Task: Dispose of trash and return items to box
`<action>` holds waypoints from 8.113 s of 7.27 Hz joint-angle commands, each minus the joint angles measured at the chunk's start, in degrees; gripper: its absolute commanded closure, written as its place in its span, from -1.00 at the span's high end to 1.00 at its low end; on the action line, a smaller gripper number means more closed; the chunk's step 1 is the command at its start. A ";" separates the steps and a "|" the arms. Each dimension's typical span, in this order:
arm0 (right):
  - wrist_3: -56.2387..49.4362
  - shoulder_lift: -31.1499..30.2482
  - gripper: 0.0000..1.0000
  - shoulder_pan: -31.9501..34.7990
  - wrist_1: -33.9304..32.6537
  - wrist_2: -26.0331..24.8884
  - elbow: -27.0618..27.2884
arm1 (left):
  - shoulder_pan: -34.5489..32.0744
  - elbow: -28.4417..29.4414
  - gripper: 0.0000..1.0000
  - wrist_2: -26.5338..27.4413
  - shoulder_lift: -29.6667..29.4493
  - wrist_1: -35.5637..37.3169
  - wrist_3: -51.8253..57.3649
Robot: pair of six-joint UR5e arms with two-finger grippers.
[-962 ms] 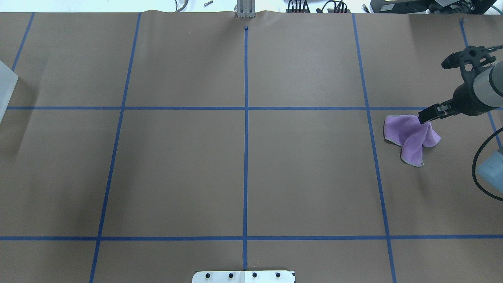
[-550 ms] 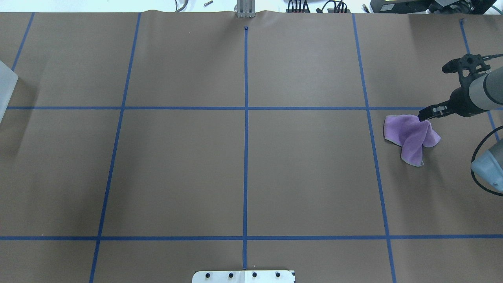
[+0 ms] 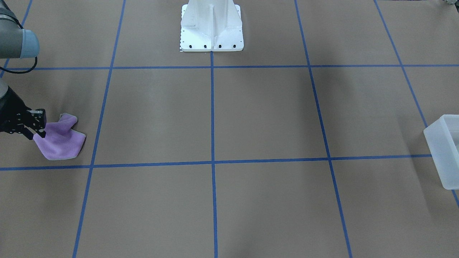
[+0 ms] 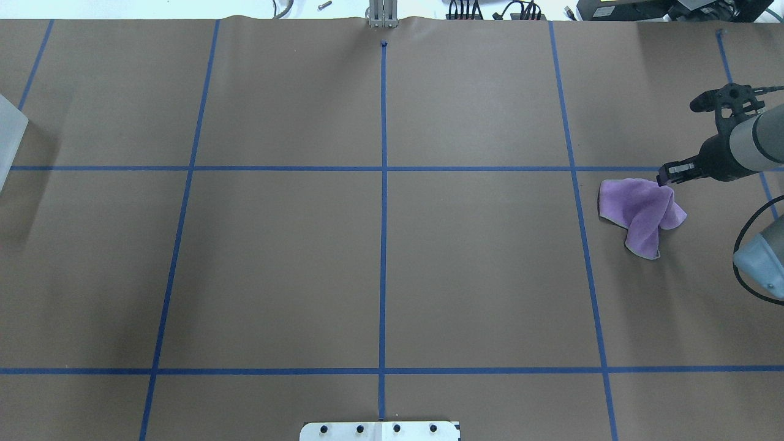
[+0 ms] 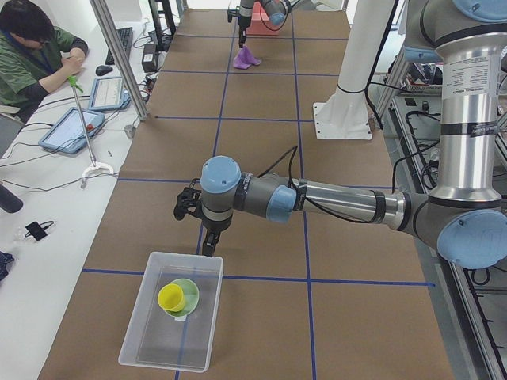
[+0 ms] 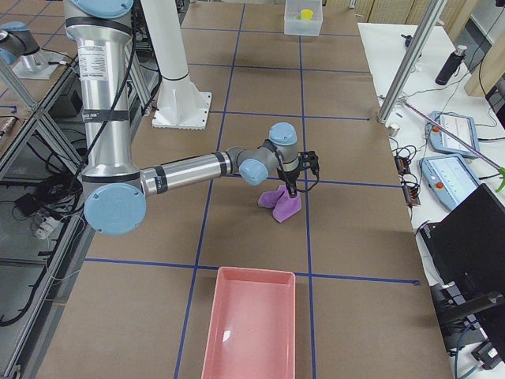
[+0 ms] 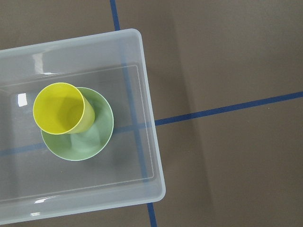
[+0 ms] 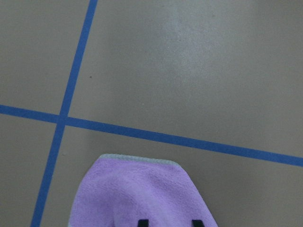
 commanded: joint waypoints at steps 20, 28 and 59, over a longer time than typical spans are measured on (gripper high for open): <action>-72.16 -8.20 -1.00 45.50 -38.16 13.20 3.88 | -0.40 1.17 0.98 -2.11 6.26 -0.04 0.00; -56.83 -12.36 -1.00 38.41 -15.49 11.33 -12.56 | -0.22 1.43 0.98 -2.11 6.09 -1.27 -0.09; -49.18 -10.43 1.00 37.35 -35.35 11.77 8.18 | -0.13 2.40 0.98 -2.11 6.44 -1.27 0.00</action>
